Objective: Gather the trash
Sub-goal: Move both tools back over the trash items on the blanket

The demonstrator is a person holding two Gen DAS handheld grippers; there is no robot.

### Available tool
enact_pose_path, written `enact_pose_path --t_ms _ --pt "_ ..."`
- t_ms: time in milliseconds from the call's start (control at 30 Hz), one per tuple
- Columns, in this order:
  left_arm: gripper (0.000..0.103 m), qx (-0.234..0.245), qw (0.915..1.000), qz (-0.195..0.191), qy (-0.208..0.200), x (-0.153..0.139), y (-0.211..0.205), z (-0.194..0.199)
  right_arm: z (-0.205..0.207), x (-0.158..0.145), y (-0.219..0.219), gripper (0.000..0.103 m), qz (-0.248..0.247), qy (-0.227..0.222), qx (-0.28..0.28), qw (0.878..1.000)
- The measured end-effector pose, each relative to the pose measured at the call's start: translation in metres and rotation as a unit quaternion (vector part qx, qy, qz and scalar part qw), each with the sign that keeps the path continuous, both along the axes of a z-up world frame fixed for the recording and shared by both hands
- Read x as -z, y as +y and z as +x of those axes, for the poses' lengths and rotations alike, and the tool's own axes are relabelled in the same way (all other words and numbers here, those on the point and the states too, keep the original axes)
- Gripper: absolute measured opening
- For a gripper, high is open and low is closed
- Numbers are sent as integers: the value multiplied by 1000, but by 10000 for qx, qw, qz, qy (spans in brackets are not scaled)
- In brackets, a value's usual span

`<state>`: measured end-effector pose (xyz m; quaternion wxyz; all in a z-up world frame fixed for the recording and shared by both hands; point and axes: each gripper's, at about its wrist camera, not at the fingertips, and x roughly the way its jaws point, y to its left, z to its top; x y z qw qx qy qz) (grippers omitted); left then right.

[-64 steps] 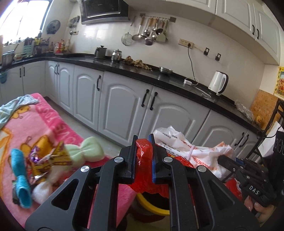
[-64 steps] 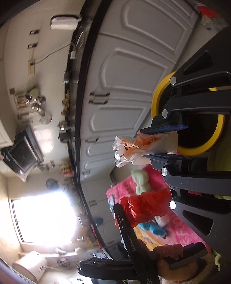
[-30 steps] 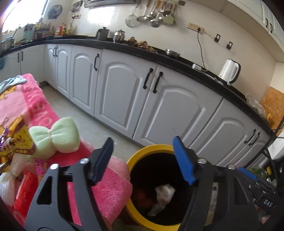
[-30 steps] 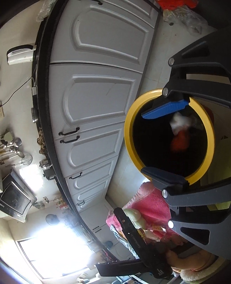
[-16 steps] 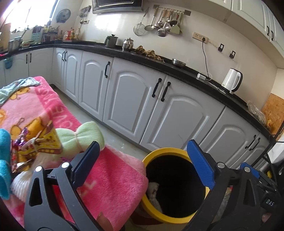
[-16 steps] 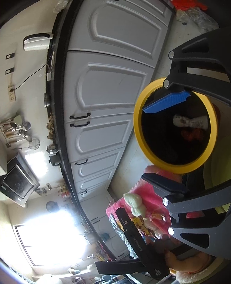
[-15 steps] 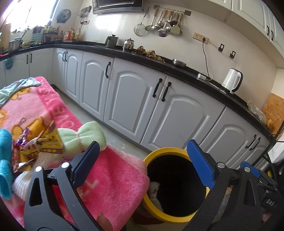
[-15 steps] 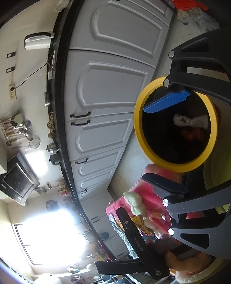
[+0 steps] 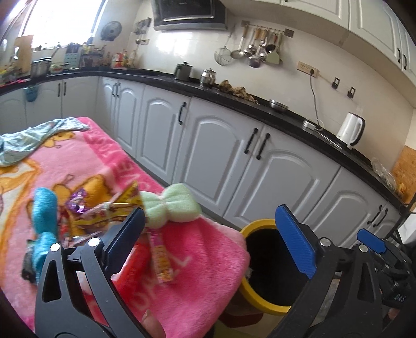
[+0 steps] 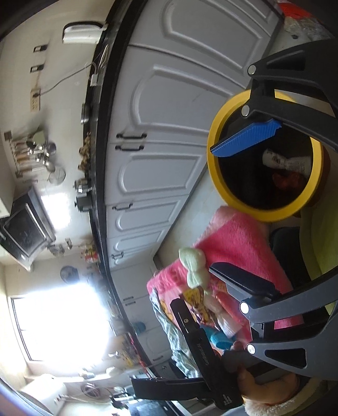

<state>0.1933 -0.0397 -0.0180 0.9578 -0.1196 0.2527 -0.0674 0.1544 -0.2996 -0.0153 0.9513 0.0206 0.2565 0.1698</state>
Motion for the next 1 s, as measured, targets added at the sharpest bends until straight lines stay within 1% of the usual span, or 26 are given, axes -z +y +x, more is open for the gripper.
enact_pose_path --t_ms 167,567,1000 --pt "92 -256 9996 -61 -83 -4 24 -11 -3 -3 31 82 -140 -51 -344 9993" --pt "92 -806 9963 -206 -205 -7 75 -28 -7 -12 94 82 -268 -136 -1001 9945" --pt "92 -1425 9888 -414 -127 -2 133 -37 5 -7 141 82 -358 -78 -1387 9897"
